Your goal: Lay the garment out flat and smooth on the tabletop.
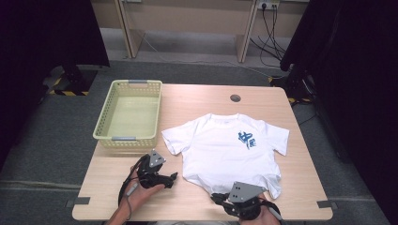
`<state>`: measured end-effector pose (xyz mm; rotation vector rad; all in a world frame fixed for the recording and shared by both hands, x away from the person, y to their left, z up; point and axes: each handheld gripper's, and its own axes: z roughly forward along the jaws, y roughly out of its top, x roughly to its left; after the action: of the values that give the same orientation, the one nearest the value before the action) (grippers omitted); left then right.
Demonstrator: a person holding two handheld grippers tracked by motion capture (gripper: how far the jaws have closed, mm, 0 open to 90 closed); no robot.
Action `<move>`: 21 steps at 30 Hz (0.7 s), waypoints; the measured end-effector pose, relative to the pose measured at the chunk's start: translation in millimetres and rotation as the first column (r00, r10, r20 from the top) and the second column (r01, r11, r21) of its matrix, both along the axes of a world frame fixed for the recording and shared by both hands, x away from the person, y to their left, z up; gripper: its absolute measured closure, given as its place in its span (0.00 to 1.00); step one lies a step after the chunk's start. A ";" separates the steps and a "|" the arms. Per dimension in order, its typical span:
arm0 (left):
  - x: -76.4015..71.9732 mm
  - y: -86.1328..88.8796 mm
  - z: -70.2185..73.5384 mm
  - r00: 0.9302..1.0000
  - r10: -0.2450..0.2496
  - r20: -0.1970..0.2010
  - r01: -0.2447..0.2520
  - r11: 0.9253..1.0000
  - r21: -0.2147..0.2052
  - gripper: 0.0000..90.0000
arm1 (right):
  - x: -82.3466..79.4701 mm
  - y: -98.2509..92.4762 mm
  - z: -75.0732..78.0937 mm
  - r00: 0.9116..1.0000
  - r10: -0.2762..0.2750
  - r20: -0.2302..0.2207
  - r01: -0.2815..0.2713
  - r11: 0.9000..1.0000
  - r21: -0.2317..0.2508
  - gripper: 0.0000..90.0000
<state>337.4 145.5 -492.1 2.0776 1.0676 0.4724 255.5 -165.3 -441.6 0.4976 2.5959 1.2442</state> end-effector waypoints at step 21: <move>0.0 -0.2 -0.1 1.000 0.002 0.000 -0.002 1.000 -0.001 0.10 | 55.4 -11.0 -19.8 0.974 -0.225 -0.023 0.222 0.972 -0.078 0.64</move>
<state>337.3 145.3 -492.2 2.0758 1.0695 0.4726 310.9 -176.3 -461.4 0.7769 2.5163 1.0702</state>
